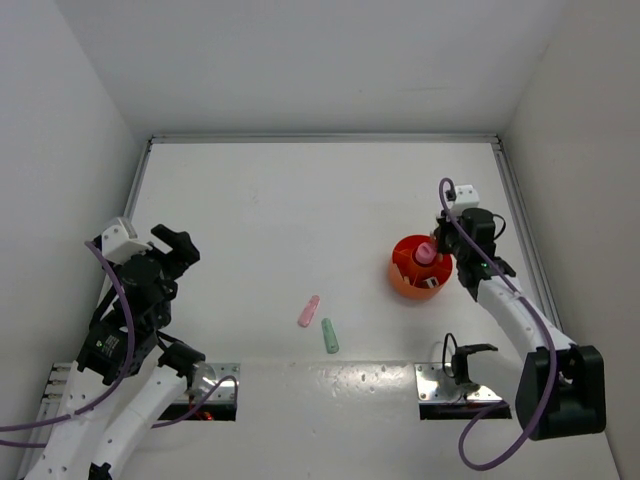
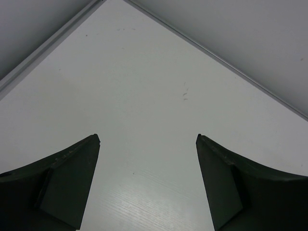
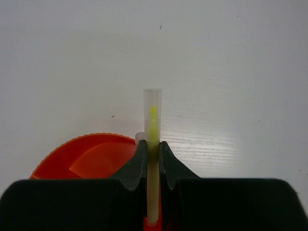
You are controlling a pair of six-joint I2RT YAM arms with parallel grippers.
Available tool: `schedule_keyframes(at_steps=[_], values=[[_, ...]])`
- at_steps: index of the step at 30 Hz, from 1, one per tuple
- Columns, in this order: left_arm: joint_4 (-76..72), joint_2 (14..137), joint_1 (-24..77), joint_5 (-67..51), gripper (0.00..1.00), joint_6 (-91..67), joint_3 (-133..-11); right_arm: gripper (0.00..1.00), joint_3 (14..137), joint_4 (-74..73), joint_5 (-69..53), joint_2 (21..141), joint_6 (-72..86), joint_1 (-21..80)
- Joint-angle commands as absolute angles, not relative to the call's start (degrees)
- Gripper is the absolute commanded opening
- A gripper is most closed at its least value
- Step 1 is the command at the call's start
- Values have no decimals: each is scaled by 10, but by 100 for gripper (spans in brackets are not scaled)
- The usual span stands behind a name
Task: Sort the stationery into containers
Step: Place the pen in the storage box.
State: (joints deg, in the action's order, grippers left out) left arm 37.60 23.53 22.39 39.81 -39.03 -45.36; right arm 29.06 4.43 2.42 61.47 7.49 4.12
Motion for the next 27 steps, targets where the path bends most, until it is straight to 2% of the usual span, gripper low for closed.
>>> schedule_keyframes(at_steps=[1, 5, 7, 13, 19, 20, 23, 27], values=[[357, 240, 217, 396, 87, -381, -455, 0, 292, 66, -8, 600, 65, 30], [357, 240, 217, 396, 87, -381, -455, 0, 292, 55, -19, 595, 53, 19], [357, 240, 217, 396, 87, -381, -455, 4, 292, 49, -35, 595, 48, 19], [357, 240, 217, 396, 87, -381, -455, 7, 292, 43, -61, 601, 37, 8], [357, 240, 217, 396, 87, -381, -455, 7, 287, 48, -79, 601, 21, 3], [357, 240, 217, 396, 87, -381, -455, 3, 281, 48, -79, 601, 21, 3], [357, 240, 217, 396, 87, -381, -455, 0, 281, 54, -79, 601, 15, 3], [357, 240, 217, 396, 87, -381, -455, 0, 281, 54, -79, 606, 9, -3]])
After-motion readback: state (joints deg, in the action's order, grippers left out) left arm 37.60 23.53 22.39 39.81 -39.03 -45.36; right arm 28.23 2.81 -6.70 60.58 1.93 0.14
